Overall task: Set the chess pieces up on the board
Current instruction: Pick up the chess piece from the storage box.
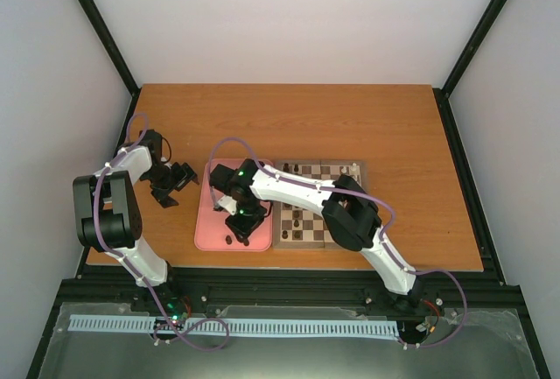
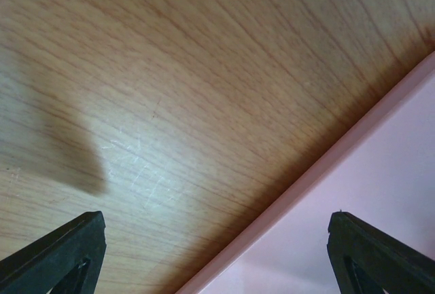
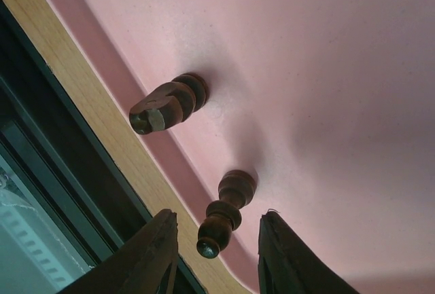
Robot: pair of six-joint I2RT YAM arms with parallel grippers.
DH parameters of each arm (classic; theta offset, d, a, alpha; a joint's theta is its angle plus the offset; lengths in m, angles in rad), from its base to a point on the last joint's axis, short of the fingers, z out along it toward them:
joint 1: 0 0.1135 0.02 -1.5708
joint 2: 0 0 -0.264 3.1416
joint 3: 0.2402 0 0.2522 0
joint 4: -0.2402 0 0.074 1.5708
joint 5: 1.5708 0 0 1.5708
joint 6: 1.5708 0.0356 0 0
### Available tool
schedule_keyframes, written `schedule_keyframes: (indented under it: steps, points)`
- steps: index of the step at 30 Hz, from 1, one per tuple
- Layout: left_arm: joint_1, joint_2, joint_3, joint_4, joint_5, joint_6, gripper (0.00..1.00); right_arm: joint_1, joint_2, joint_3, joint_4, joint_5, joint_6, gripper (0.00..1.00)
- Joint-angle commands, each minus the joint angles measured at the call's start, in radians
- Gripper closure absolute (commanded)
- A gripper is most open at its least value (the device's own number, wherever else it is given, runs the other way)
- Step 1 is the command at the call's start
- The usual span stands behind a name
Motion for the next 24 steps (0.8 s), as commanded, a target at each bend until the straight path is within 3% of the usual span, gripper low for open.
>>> schedule_keyframes:
  steps: [1,6,19,24]
  points:
    - [0.002,0.002,0.025,0.012,0.014,0.012,0.00,0.013,0.028,0.024,-0.019,-0.009,-0.002,0.68]
    - [0.002,-0.003,0.020,0.013,0.012,0.012,0.00,0.013,0.031,0.025,-0.024,-0.005,0.003,0.68]
    - [0.002,-0.001,0.017,0.013,0.012,0.012,0.00,0.013,0.038,0.033,-0.037,0.015,0.005,0.97]
    - [0.001,-0.002,0.018,0.014,0.008,0.013,0.00,0.012,0.012,0.069,-0.078,0.084,0.003,0.97]
